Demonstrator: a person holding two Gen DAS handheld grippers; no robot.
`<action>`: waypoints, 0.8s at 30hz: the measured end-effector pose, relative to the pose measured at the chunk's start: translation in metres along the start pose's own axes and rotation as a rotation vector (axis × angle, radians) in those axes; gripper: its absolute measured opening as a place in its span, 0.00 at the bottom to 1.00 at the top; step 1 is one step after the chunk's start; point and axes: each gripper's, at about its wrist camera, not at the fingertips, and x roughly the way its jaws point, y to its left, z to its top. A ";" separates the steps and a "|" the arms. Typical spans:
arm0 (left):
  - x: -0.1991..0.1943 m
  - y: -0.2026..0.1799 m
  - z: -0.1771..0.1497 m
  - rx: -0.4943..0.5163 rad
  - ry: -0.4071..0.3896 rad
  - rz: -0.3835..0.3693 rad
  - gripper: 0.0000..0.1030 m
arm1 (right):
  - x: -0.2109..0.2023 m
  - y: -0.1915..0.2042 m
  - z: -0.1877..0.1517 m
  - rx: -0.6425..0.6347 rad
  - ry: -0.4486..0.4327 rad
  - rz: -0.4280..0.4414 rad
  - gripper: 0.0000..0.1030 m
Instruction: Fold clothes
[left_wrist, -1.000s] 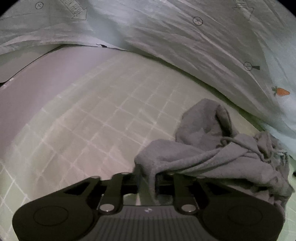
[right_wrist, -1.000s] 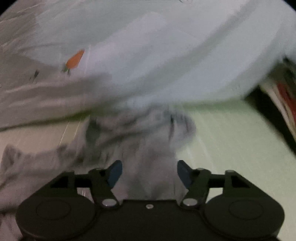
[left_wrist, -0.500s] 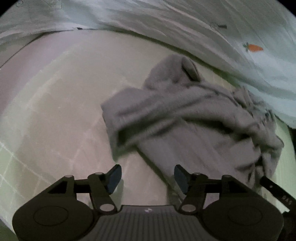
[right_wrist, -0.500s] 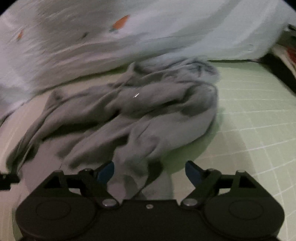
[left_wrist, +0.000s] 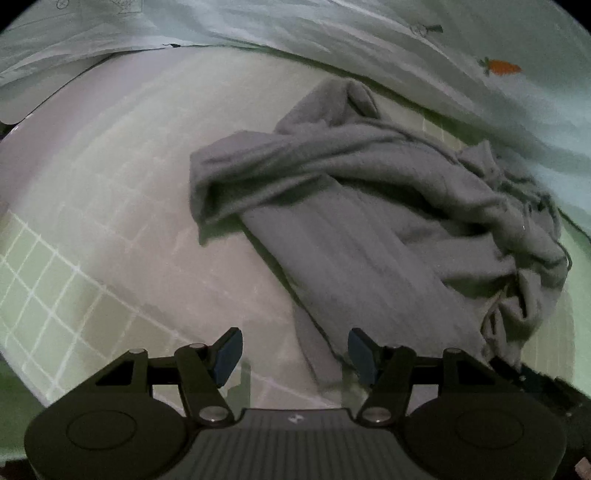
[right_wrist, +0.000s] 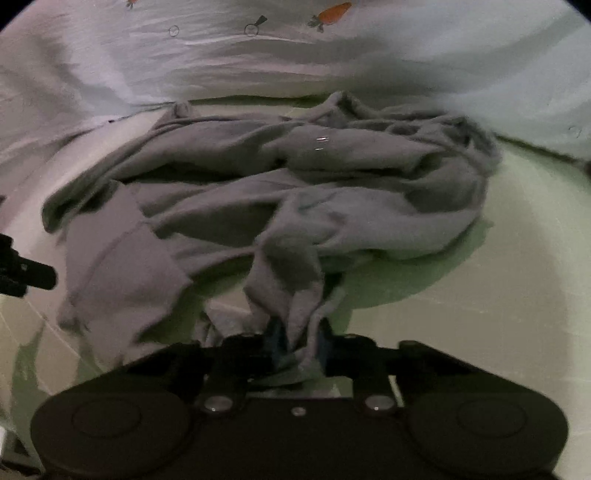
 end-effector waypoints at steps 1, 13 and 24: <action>-0.001 -0.005 -0.004 0.002 0.001 0.004 0.63 | -0.001 -0.015 0.000 0.032 0.002 -0.024 0.16; 0.009 -0.017 -0.006 -0.106 0.017 -0.032 0.69 | -0.054 -0.221 -0.011 0.505 -0.026 -0.648 0.66; 0.047 -0.006 0.028 -0.043 0.077 -0.128 0.29 | -0.043 -0.146 -0.017 0.440 0.024 -0.657 0.71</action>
